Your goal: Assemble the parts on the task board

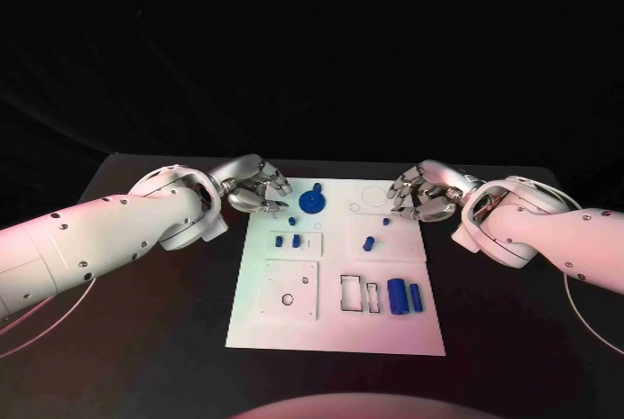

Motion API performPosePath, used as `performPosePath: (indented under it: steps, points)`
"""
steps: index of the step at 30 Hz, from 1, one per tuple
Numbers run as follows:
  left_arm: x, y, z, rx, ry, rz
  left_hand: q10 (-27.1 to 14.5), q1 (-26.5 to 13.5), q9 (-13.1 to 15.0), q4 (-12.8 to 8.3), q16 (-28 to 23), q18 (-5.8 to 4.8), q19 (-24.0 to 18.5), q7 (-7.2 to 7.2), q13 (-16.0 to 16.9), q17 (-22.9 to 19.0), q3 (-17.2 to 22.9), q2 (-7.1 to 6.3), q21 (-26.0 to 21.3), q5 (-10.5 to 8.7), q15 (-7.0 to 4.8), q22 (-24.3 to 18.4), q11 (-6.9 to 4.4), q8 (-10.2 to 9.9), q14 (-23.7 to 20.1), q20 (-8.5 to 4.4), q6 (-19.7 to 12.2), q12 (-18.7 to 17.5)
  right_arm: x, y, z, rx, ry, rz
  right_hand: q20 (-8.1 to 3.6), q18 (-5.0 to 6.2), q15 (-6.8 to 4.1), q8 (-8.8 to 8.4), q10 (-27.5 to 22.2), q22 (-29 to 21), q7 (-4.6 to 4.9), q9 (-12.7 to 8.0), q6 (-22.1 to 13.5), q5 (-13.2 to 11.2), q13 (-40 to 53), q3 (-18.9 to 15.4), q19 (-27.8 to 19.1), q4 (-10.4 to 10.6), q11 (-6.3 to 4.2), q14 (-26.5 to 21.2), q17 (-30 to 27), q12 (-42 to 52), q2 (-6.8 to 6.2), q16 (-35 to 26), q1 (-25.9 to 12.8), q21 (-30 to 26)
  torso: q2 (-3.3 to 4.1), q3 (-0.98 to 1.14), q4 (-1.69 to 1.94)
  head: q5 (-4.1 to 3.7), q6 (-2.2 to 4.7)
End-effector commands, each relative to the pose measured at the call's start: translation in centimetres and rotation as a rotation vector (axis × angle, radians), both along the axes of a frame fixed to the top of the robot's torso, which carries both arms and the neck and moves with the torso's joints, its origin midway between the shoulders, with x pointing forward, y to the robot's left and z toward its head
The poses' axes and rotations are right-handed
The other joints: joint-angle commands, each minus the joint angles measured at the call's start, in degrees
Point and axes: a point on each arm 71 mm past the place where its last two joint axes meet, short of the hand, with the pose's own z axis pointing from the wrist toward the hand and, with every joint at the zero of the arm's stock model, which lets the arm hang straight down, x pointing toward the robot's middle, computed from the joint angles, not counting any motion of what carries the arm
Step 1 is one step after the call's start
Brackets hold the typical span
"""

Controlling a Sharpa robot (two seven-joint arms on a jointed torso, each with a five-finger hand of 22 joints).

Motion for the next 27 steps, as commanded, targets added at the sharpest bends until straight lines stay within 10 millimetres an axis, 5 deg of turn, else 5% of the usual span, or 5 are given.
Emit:
performPosePath:
  steps: [1,3,10,27]
  points:
    - [0.0,0.6,1.2,-0.474,0.129,0.086,-0.92,0.26,-0.16,0.38,-1.68,0.57,-1.00,0.37,0.08,-1.27,0.28,0.91,-1.67,1.05,0.09,-0.94,0.02,0.56,-1.79,0.09,0.28,0.92,-0.4,0.4,-0.6,-0.268,-0.038,0.098,0.16,-1.26,0.00,-0.17,0.53,3.33,-0.01,-0.19,0.63,-0.30,-0.56,0.16,0.98,-0.84,0.14,3.64,1.86,-1.28,-0.07,3.10,-0.68,4.46,0.09,-0.01,0.00,-0.71,0.15]
    - [-0.3,0.9,1.4,-0.574,0.169,0.099,-0.50,1.55,-0.30,-0.17,-3.11,0.69,-0.92,0.32,0.21,-2.48,1.41,1.82,-2.79,1.99,-0.14,-1.78,-0.13,0.88,-2.13,-0.05,0.23,2.18,-0.5,0.6,-0.6,-0.312,-0.059,0.111,0.24,-1.41,0.06,-0.25,0.51,4.26,0.04,-0.28,0.71,-0.44,-0.80,0.13,1.16,-1.14,0.21,3.61,2.18,-1.85,-0.14,3.87,-0.83,5.62,0.09,0.00,0.00,-0.84,0.19]
    - [-1.1,1.6,1.5,-0.761,0.254,0.129,0.01,1.82,-0.40,-0.45,-3.92,0.69,-0.42,0.26,0.21,-3.31,1.83,1.89,-3.36,2.04,-0.33,-2.31,-0.30,1.21,-1.63,-0.27,0.19,3.06,-0.7,1.4,-0.7,-0.374,-0.117,0.135,0.71,-1.81,0.57,-1.04,-0.74,6.55,0.55,-0.94,0.21,-0.46,-1.74,-0.65,1.50,-1.84,0.77,3.50,3.12,-3.95,0.11,6.02,-1.10,8.44,0.07,-0.04,0.07,-1.30,0.33]
    - [-1.4,2.5,1.3,-0.809,0.301,0.161,-0.44,1.42,-0.49,-0.42,-4.72,0.65,-0.97,0.23,0.08,-4.06,1.72,1.83,-4.38,1.66,-0.31,-3.10,-0.29,1.63,-1.75,-0.30,0.20,3.60,-0.7,3.2,-1.6,-0.399,-0.132,0.151,0.85,-2.65,0.45,-0.88,1.64,10.80,0.06,-1.54,2.00,-3.48,-2.37,2.04,3.08,-2.06,0.43,3.56,4.63,-4.86,1.72,9.64,-0.27,14.29,0.12,-0.04,0.11,-1.30,0.24]
